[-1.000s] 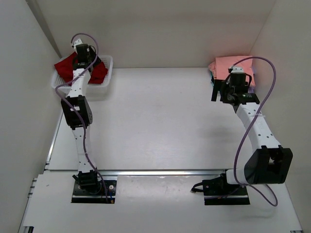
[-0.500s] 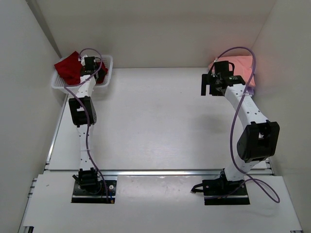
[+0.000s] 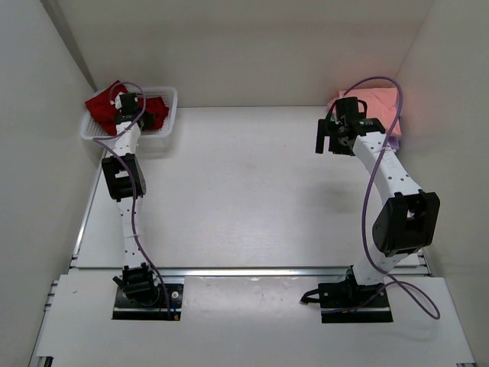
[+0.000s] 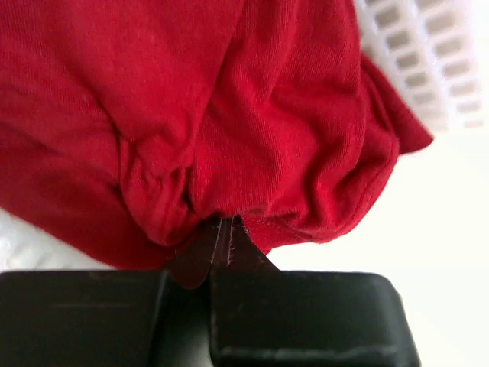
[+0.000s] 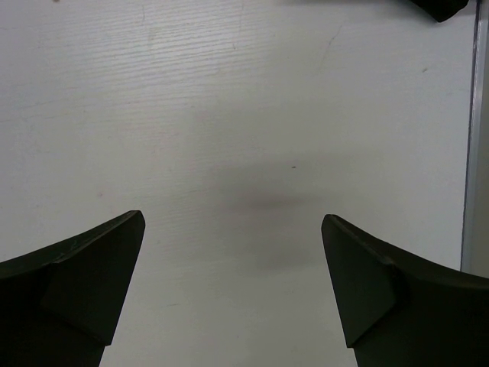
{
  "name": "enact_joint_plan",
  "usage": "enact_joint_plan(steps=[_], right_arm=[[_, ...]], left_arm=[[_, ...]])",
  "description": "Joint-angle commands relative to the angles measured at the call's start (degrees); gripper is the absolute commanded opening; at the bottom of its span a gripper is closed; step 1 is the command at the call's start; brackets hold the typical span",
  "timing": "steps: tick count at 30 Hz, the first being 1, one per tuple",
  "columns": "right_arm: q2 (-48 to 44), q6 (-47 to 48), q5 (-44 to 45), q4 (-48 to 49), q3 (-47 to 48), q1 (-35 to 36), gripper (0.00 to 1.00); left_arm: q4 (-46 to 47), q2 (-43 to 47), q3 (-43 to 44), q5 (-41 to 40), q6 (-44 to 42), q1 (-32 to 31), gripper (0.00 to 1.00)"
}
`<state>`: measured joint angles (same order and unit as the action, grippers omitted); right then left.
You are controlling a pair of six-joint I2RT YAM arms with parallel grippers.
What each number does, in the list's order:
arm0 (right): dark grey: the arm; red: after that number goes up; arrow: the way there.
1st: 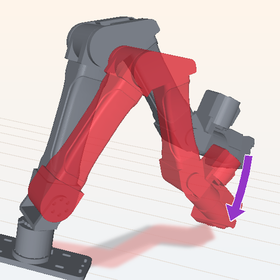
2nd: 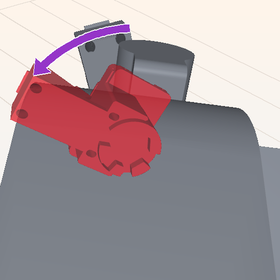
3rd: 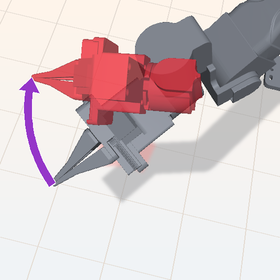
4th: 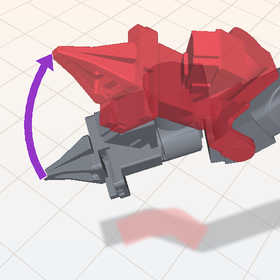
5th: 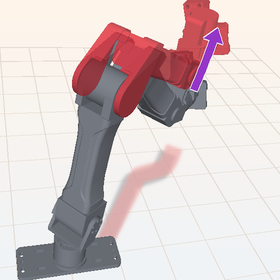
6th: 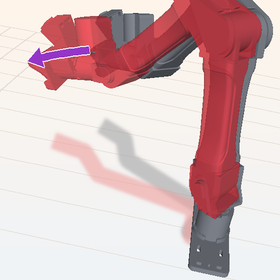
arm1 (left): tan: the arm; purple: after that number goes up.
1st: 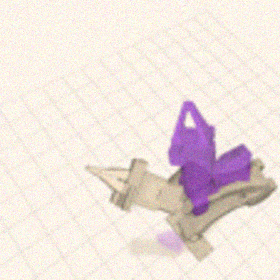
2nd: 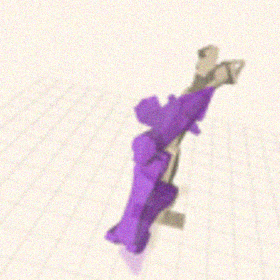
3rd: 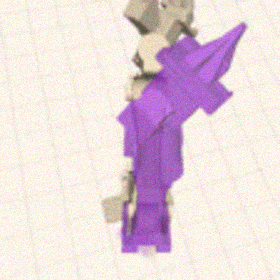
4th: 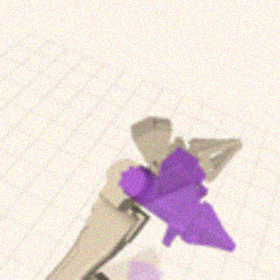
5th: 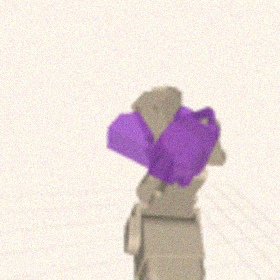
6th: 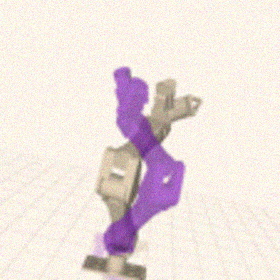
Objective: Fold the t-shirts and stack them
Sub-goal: Grab crumpled tshirt from bin with the left arm, then move the tshirt to the center of the board
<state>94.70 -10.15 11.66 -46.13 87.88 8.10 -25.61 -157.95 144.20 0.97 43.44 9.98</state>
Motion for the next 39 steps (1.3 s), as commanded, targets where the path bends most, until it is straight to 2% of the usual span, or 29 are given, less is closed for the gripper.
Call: enact_joint_plan(steps=[1,6,10,13,15,23,28,33,39], right_arm=[[-3.11,-1.36,1.70,-1.07,1.86,1.65,0.99],[-4.43,-2.67,1.87,-3.44,1.42,2.97,1.00],[-6.62,-2.59,1.00,-2.92,-1.30,3.41,1.00],[-8.38,-2.59,0.56,-0.46,-4.37,3.76,1.00],[-10.39,-1.89,0.47,1.20,-7.09,3.33,0.99],[-22.35,0.05,-2.78,9.91,-20.80,1.13,0.99],[-35.25,-0.83,-4.80,13.08,-31.08,2.01,0.99],[-50.28,-4.17,-7.44,10.72,-39.69,1.84,0.99],[-57.34,-1.81,-10.69,6.15,-43.58,-3.17,0.99]], left_arm=[[1.51,-0.52,3.62,3.16,3.13,1.18,0.00],[3.89,4.04,7.76,0.88,2.01,0.48,0.00],[9.94,14.04,2.77,-0.88,-0.37,-0.83,0.00],[19.59,22.13,-6.19,1.93,-0.73,-1.97,0.00],[24.87,26.45,-8.57,3.32,-0.55,-2.86,0.00],[30.96,34.97,1.08,16.15,5.69,-10.57,0.00],[35.88,48.07,-7.24,19.85,5.95,-17.18,0.00],[33.61,60.63,-12.80,21.00,7.88,-23.06,0.00],[28.94,65.31,-14.90,27.41,14.54,-28.09,0.00]])
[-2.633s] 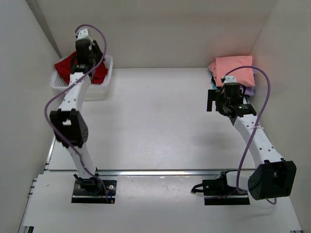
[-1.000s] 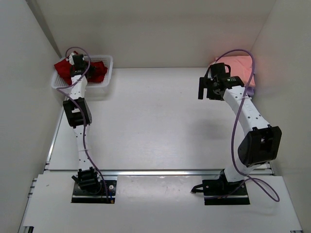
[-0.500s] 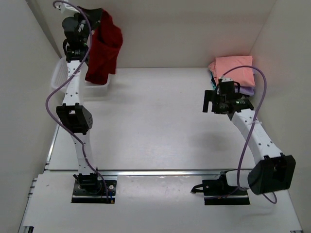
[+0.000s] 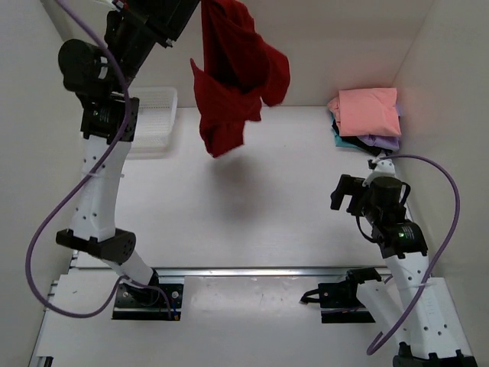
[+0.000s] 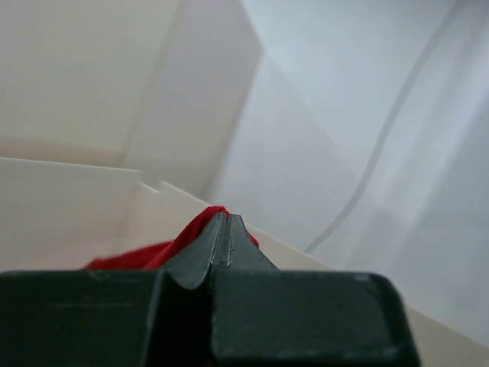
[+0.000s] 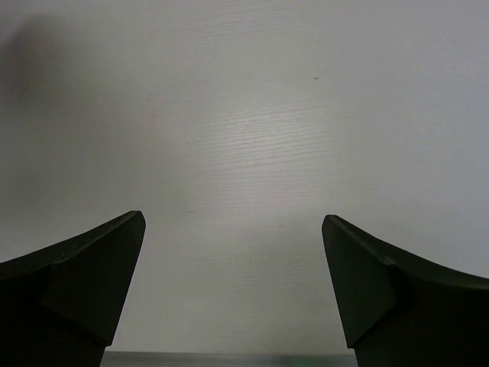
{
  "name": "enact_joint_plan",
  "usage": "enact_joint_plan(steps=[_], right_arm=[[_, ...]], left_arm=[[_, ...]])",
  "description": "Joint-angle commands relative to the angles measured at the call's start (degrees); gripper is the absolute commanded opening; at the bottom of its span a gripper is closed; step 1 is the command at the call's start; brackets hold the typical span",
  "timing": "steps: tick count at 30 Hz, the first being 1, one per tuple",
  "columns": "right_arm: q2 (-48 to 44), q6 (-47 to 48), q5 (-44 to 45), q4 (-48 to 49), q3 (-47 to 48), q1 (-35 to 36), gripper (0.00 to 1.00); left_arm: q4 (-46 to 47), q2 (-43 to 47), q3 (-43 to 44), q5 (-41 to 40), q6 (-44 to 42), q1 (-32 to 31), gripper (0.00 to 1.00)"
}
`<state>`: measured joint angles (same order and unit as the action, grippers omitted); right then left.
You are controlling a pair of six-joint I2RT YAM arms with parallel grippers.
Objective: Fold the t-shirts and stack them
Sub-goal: Move the tshirt to the center of the board, then flatten out the tshirt
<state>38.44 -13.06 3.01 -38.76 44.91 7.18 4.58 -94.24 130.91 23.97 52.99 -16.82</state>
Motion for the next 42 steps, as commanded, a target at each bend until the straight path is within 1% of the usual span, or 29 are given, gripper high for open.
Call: enact_joint_plan(steps=[1,3,5,7,8,9,10,11,13,14,15,16,17,20,21,22,23,24,25,26,27,28,29,30,32,33,36,39,42], right_arm=[[-1.08,1.98,-1.95,-1.57,-0.26,-3.13,0.99],[-0.56,4.17,-2.57,-1.49,0.27,-4.88,0.99],[0.93,5.50,-6.25,0.26,0.62,-5.77,1.00],[2.34,5.24,-6.70,1.84,1.59,-2.89,0.99],[3.74,4.89,-7.39,2.28,2.29,-2.26,0.99],[5.23,4.80,-8.53,3.33,2.90,-0.78,0.99],[6.90,4.10,-9.24,4.13,2.91,0.72,0.99],[7.96,3.57,-10.55,5.09,3.69,2.21,0.99],[10.07,2.61,-12.31,6.15,4.14,3.62,0.99],[10.78,1.90,-12.67,6.76,4.57,4.85,0.99],[13.05,1.03,-13.63,7.82,4.49,5.64,0.99],[14.63,0.50,-14.34,8.70,5.10,7.91,0.99],[16.65,0.32,-14.26,8.97,5.45,9.76,0.99],[22.10,-1.70,-14.96,10.72,8.61,13.81,0.99],[22.99,-2.32,-16.44,11.25,9.23,14.78,0.98],[24.91,-2.76,-17.15,12.56,10.02,15.58,0.93],[26.67,-3.98,-17.33,13.79,10.81,17.41,0.81],[27.65,-4.17,-17.68,14.41,11.77,18.39,0.76],[29.75,-4.60,-18.55,15.11,12.74,20.40,0.64],[31.94,-5.30,-19.17,15.82,13.10,22.24,0.50],[33.36,-6.27,-20.48,16.87,14.41,23.13,0.43],[35.89,-6.45,-21.45,17.66,15.20,24.97,0.36],[38.10,-6.54,-22.07,18.28,15.65,26.90,0.37],[40.55,-7.06,-22.69,19.07,16.70,28.57,0.42],[43.90,-7.68,-24.79,21.26,18.11,30.16,0.46],[44.96,-8.03,-25.06,22.06,18.29,31.39,0.47],[51.80,-8.74,-24.72,25.75,19.86,34.55,0.58],[57.00,-7.42,-21.30,25.23,23.98,38.24,0.65],[63.24,-8.64,-19.44,24.70,27.42,40.63,0.67]], left_arm=[[-0.80,2.21,-2.23,6.95,8.06,-1.03,0.00],[-1.49,2.39,-3.73,10.29,12.89,0.20,0.00],[0.43,2.39,-7.77,17.13,17.22,0.65,0.00],[3.04,2.99,-14.34,22.25,22.13,0.74,0.00],[3.68,3.79,-21.16,23.92,22.24,0.65,0.00],[2.55,5.88,-28.36,23.76,21.02,1.26,0.00],[1.50,8.08,-32.09,22.11,19.10,2.13,0.00],[2.18,9.93,-43.43,19.83,17.77,5.19,0.00],[3.49,8.82,-50.89,19.80,18.11,7.04,0.00],[6.12,6.81,-52.58,19.98,18.11,8.98,0.00],[4.84,5.22,-53.30,20.07,17.42,9.52,0.02],[5.78,2.68,-54.26,20.33,16.80,10.57,0.32],[7.71,0.31,-54.01,20.68,17.05,11.10,0.43],[10.80,-2.44,-55.23,21.91,18.11,11.64,0.53],[9.67,-1.83,-56.28,21.39,16.37,11.37,0.54],[8.01,-1.57,-57.69,20.95,14.79,11.20,0.54],[5.21,-0.43,-58.57,20.16,12.42,11.11,0.53],[2.13,0.10,-60.49,19.11,11.01,11.19,0.53],[0.19,2.02,-62.77,18.06,8.12,11.02,0.52],[-4.53,4.30,-64.01,15.52,4.52,10.76,0.52],[-11.45,5.89,-66.38,12.19,2.66,10.84,0.52],[-13.61,8.52,-69.53,10.07,-0.66,10.58,0.53],[-17.81,11.15,-72.35,6.39,-3.31,10.84,0.53],[-21.50,13.62,-74.12,3.31,-5.25,11.10,0.54],[-27.32,16.88,-79.39,-1.80,-8.24,11.98,0.55],[-30.30,18.55,-80.45,-5.91,-9.91,12.59,0.55],[-37.08,20.23,-81.43,-15.31,-14.22,12.60,0.60],[-38.68,20.76,-82.57,-20.26,-15.29,12.60,0.64],[-34.56,20.94,-87.65,-20.72,-15.38,13.22,0.66]])
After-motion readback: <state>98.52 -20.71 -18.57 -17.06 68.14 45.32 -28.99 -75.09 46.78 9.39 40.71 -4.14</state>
